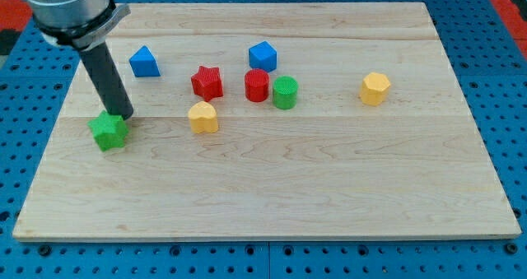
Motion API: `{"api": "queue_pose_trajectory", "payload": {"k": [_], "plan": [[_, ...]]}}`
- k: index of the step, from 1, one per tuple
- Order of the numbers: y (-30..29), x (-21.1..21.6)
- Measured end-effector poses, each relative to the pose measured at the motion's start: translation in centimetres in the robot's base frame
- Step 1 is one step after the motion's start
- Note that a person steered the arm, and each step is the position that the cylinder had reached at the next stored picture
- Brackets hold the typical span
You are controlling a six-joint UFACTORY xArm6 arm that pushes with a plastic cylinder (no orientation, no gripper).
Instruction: Move the green star towards left
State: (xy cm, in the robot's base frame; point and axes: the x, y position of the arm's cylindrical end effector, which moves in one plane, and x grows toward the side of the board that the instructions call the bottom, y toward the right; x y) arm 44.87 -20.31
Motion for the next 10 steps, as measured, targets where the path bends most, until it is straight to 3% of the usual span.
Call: {"api": "queue_pose_trajectory", "payload": {"k": [3,6,9,10], "plan": [[-7.1,3.3],[-1.5,1.2],[-4.2,4.4],[-2.6,6.1]]}}
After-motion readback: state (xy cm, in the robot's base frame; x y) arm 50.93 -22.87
